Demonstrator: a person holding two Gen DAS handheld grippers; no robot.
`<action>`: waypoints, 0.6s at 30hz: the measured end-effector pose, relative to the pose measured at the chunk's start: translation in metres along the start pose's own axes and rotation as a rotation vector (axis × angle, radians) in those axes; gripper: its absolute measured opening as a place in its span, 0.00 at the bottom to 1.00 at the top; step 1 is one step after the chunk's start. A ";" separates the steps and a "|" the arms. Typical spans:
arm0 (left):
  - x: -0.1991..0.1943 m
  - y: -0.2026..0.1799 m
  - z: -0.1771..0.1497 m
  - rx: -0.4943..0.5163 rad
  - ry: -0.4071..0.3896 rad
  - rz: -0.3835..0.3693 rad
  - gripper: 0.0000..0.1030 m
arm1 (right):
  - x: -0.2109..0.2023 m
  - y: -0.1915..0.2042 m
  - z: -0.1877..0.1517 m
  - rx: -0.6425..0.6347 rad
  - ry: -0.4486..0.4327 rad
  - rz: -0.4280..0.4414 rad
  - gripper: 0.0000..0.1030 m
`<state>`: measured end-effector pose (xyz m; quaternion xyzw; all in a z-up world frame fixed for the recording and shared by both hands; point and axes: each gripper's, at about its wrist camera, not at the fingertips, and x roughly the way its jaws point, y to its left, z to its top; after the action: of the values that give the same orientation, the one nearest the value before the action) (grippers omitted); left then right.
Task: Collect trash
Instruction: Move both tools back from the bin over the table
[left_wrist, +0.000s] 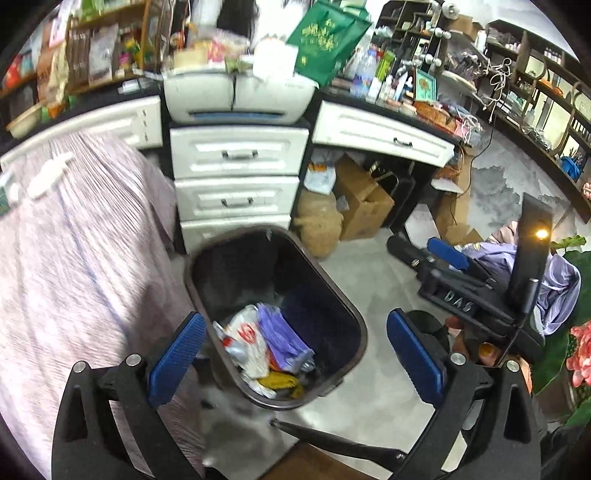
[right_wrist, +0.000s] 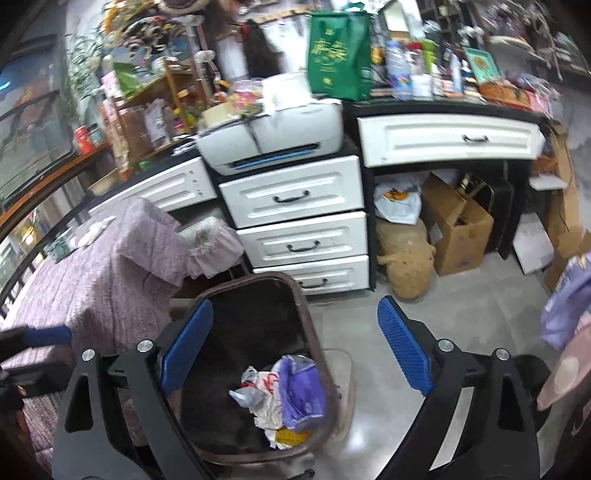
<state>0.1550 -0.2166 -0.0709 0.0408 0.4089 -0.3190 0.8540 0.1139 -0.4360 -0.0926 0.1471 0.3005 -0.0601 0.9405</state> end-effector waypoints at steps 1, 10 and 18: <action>-0.004 0.002 0.002 0.000 -0.009 0.004 0.94 | 0.001 0.007 0.003 -0.013 -0.003 0.010 0.87; -0.043 0.042 0.009 -0.047 -0.087 0.073 0.95 | 0.011 0.065 0.024 -0.117 0.004 0.114 0.88; -0.072 0.093 0.004 -0.085 -0.118 0.167 0.95 | 0.023 0.114 0.036 -0.181 0.031 0.226 0.89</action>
<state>0.1783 -0.1069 -0.0340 0.0194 0.3663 -0.2310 0.9012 0.1749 -0.3394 -0.0503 0.0954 0.3005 0.0756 0.9460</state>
